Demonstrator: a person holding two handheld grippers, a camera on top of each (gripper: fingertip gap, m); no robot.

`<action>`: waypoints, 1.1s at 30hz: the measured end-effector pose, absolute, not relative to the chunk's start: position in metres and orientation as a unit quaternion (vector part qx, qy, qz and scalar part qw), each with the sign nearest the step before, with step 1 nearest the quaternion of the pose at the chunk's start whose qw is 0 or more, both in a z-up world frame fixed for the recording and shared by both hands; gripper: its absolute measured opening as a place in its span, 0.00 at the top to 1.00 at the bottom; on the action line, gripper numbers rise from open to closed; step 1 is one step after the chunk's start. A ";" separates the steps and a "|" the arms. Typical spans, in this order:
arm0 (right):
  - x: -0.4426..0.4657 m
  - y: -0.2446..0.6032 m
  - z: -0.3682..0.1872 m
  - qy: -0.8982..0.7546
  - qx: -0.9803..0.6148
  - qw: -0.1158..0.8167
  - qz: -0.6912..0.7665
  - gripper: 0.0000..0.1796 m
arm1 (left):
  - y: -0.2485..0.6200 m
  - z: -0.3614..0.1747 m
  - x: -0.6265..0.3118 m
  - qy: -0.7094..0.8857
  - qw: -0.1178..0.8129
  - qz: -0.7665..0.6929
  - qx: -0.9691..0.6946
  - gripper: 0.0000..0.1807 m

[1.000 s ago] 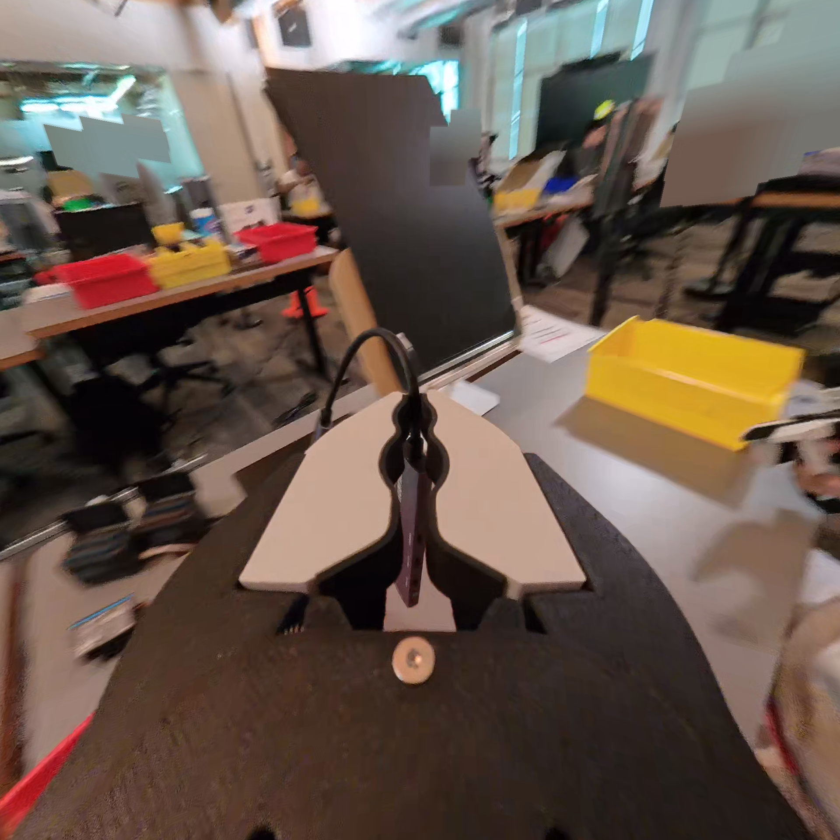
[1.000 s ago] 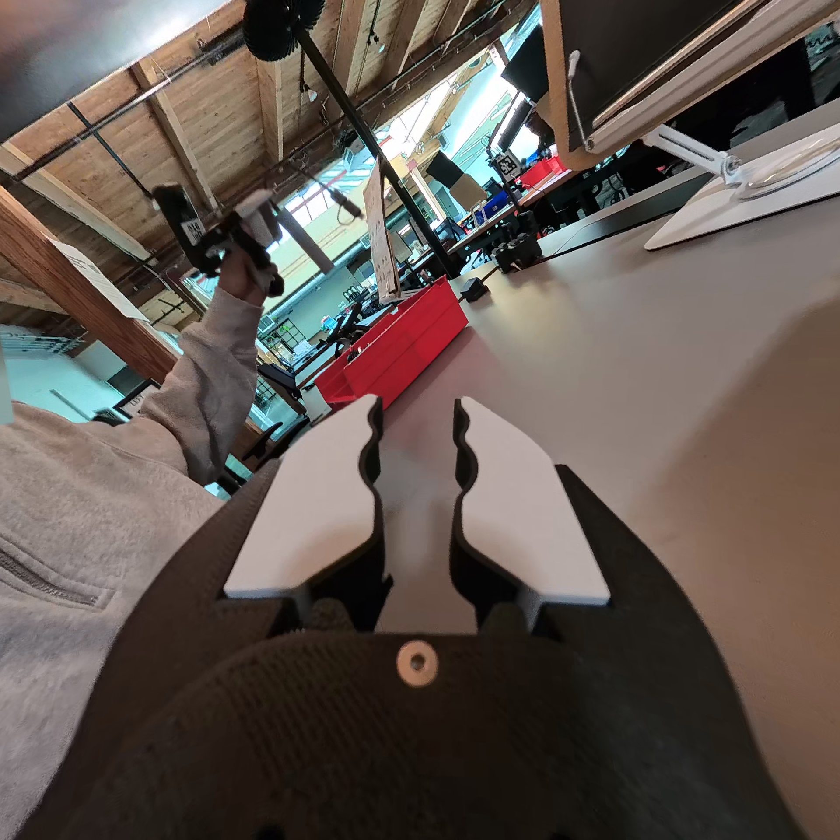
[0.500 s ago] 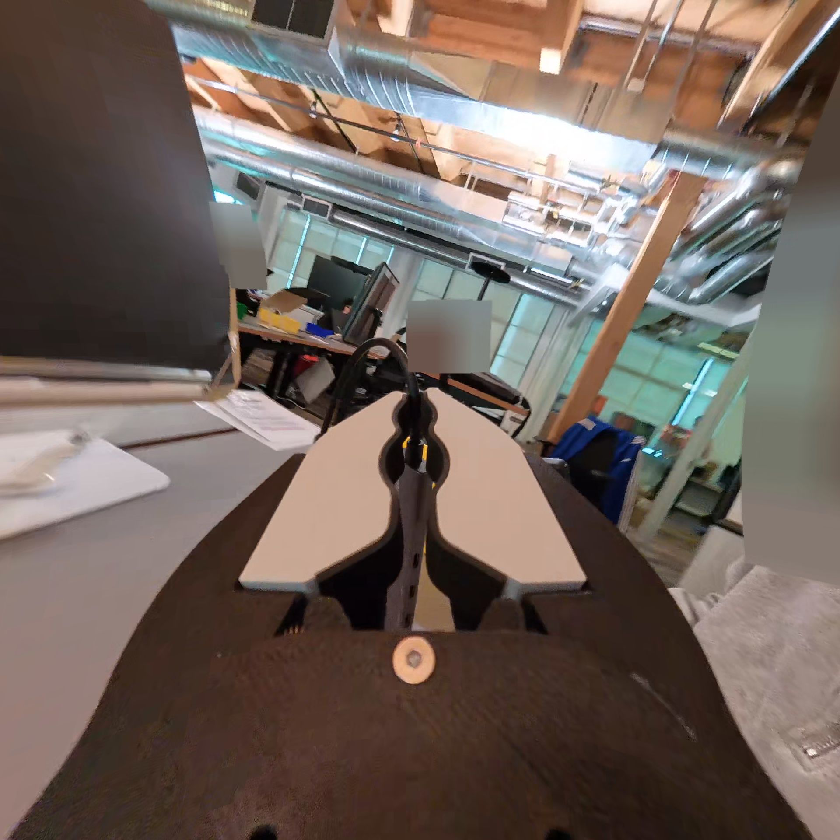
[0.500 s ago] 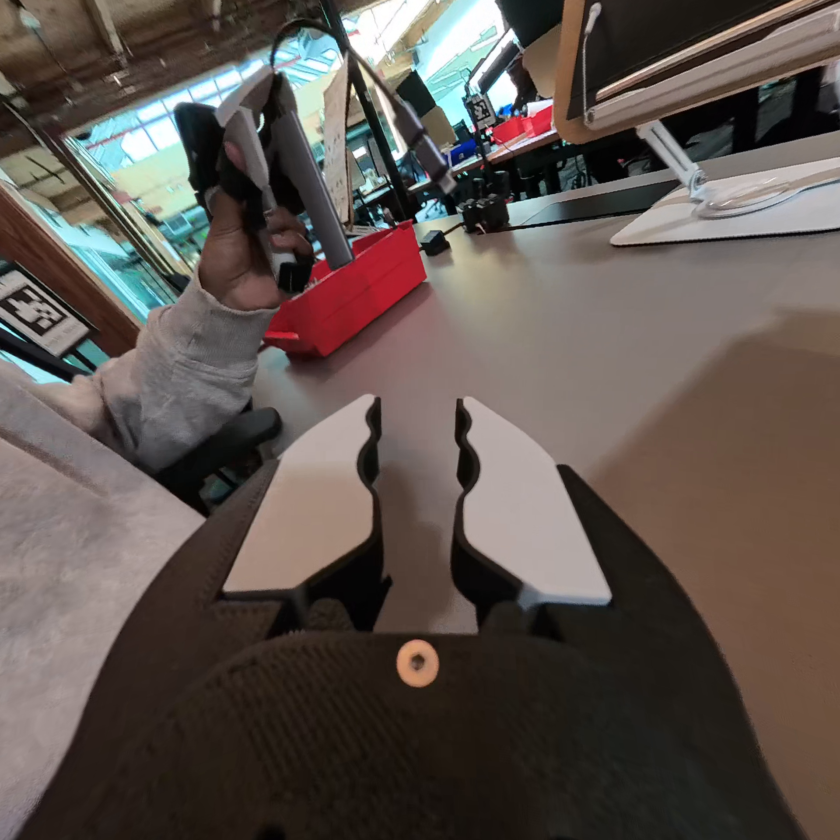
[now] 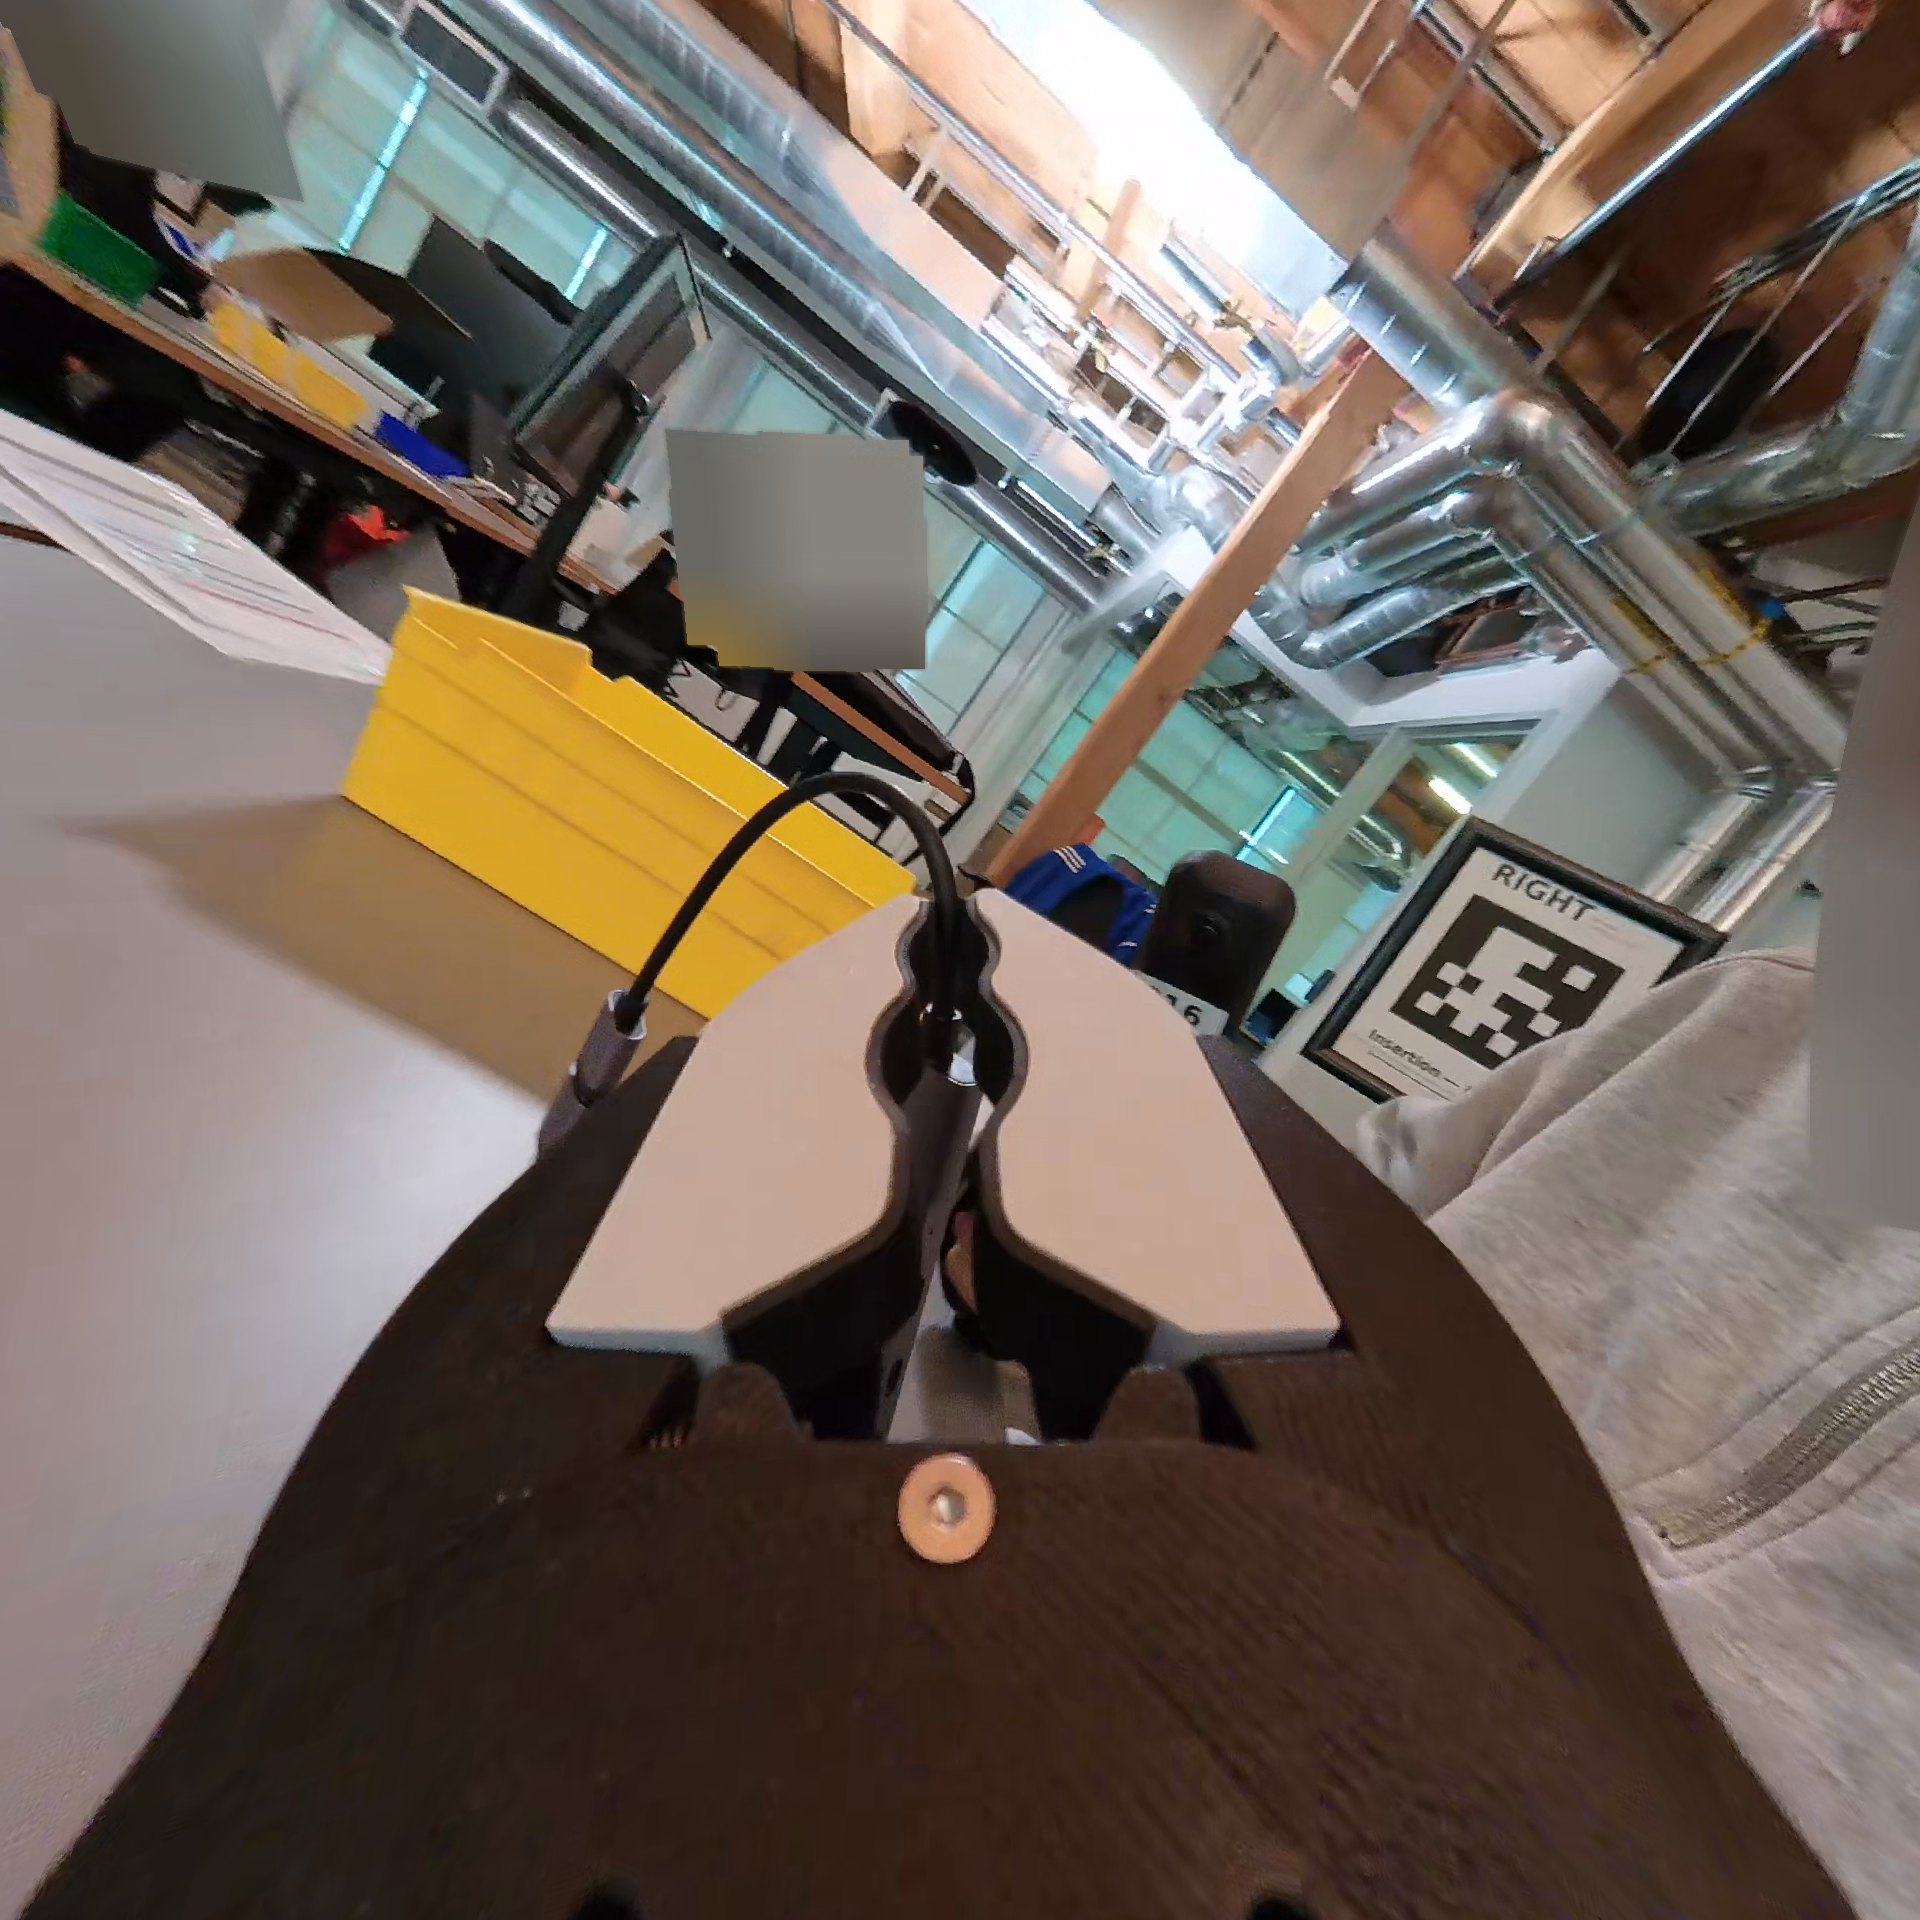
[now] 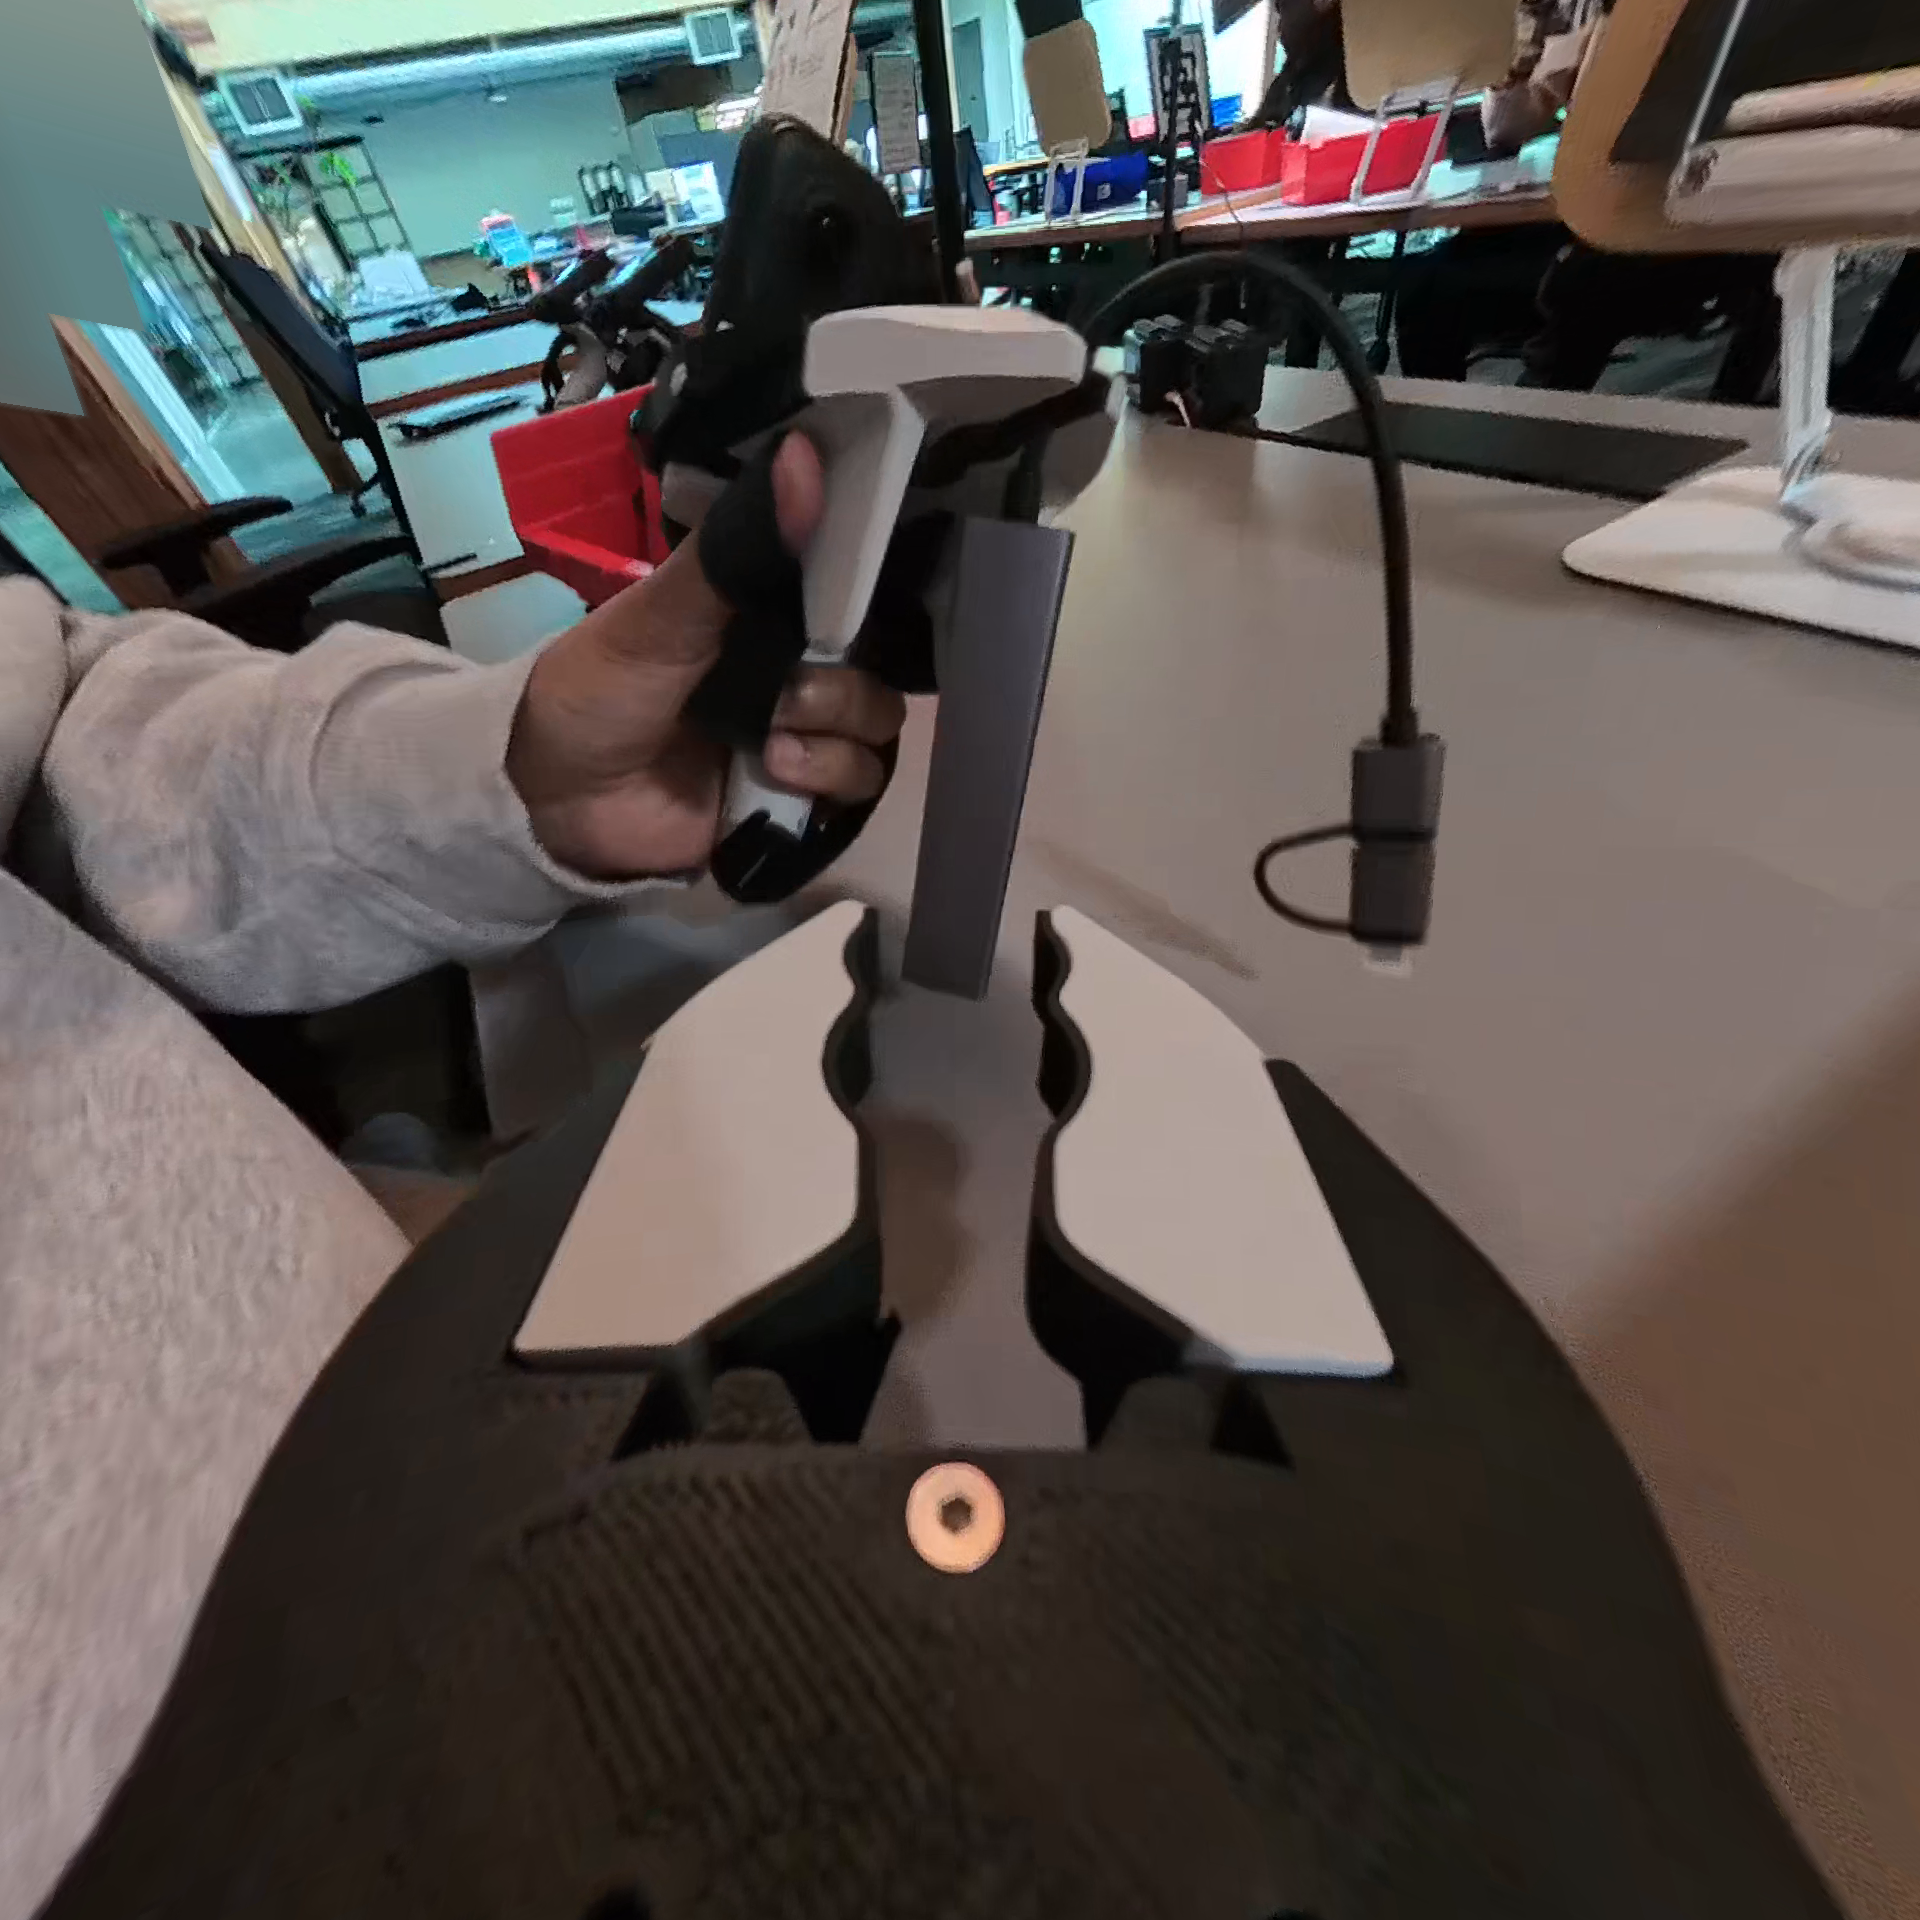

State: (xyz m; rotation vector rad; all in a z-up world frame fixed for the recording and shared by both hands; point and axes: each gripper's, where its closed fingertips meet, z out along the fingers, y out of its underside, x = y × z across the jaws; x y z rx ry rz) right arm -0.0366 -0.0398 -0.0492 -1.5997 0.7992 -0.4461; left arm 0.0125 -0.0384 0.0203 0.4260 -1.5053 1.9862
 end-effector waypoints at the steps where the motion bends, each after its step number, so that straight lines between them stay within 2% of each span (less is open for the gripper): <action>1: -0.034 -0.038 -0.049 0.356 -0.683 0.609 -0.189 0.82 | -0.041 0.019 0.008 -0.566 0.313 0.746 0.161 0.97; 9: -0.025 -0.028 -0.047 0.399 -0.646 0.630 -0.162 0.73 | -0.056 0.007 -0.004 -0.548 0.343 0.732 0.216 0.97; 11: -0.023 -0.028 -0.051 0.408 -0.651 0.620 -0.160 0.75 | -0.060 0.006 -0.011 -0.539 0.368 0.725 0.221 0.97; 14: -0.024 -0.030 -0.055 0.414 -0.658 0.614 -0.138 0.87 | -0.062 0.007 -0.018 -0.519 0.400 0.721 0.225 0.98; 17: -0.029 -0.028 -0.051 0.414 -0.639 0.642 -0.089 0.87 | -0.062 0.007 -0.019 -0.519 0.411 0.719 0.213 0.97; 21: -0.028 -0.048 -0.030 0.435 -0.541 0.720 -0.012 0.87 | -0.065 0.000 -0.010 -0.548 0.379 0.717 0.206 0.75; 23: -0.027 -0.065 -0.020 0.437 -0.493 0.752 0.008 0.87 | -0.069 -0.007 -0.013 -0.579 0.374 0.700 0.187 0.70; 27: -0.028 -0.092 -0.005 0.436 -0.417 0.797 0.036 0.87 | -0.082 -0.025 -0.042 -0.650 0.380 0.646 0.128 0.67; 29: -0.029 -0.099 -0.002 0.437 -0.395 0.807 0.039 0.87 | -0.086 -0.026 -0.054 -0.657 0.382 0.641 0.113 0.70; 33: -0.031 -0.104 0.006 0.423 -0.365 0.828 0.045 0.87 | -0.092 -0.034 -0.076 -0.662 0.429 0.606 0.102 0.67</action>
